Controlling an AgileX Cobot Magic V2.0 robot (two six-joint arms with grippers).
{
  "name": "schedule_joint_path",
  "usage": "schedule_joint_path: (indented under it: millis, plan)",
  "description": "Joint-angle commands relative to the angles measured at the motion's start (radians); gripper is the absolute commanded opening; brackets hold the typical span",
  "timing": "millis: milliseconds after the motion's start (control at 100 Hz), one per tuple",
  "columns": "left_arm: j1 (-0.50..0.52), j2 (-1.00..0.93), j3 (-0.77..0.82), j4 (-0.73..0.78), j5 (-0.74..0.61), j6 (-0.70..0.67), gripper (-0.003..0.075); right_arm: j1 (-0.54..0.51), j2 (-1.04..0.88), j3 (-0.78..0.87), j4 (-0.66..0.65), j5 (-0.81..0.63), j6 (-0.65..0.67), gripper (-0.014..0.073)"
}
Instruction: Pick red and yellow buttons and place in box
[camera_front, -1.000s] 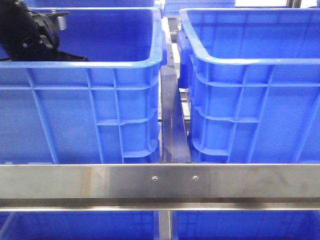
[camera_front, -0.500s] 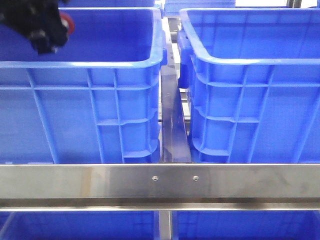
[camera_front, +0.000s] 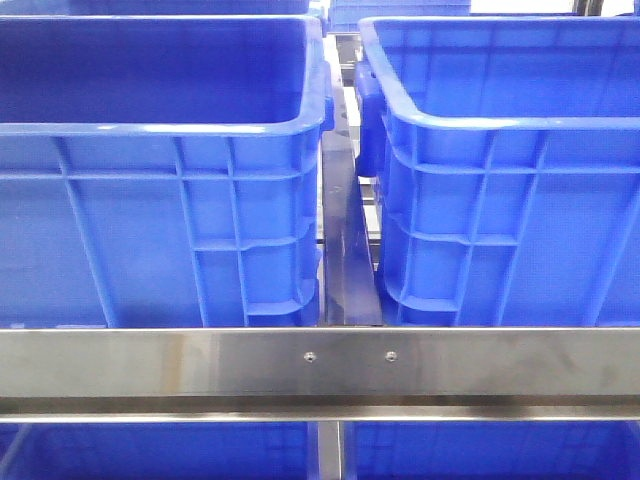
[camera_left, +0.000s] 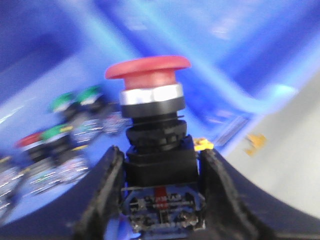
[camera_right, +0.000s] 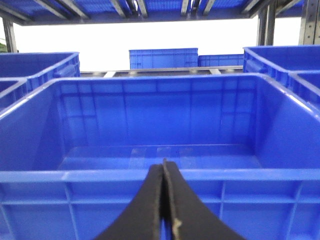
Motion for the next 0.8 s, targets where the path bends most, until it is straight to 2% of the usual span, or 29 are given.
schedule_joint_path:
  millis: [0,110,260,420,590,790]
  plan:
    - [-0.072,-0.034,-0.036,-0.012,-0.045,0.009,-0.0019,0.001,-0.024,-0.021,-0.009,-0.109,-0.002,-0.0068]
    - [-0.122,-0.034,-0.036,-0.012,-0.045,0.009,-0.0019,0.001,-0.024,-0.026,-0.007,-0.141,-0.001,-0.0068]
    - [-0.138,-0.034,-0.036,-0.012,-0.045,0.009,-0.0019,0.001,-0.020,-0.107,0.000,-0.060,0.036,-0.0068]
    - [-0.138,-0.034,-0.036,-0.012,-0.045,0.009,-0.0019,0.001,0.042,-0.290,0.044,0.175,0.108,-0.0068]
    - [-0.138,-0.034,-0.036,-0.012,-0.045,0.009,-0.0019,0.001,0.190,-0.524,0.123,0.444,0.112,-0.0068]
    - [-0.138,-0.034,-0.036,-0.012,-0.045,0.009,-0.0019,0.001,0.386,-0.727,0.196,0.614,0.112,-0.0068]
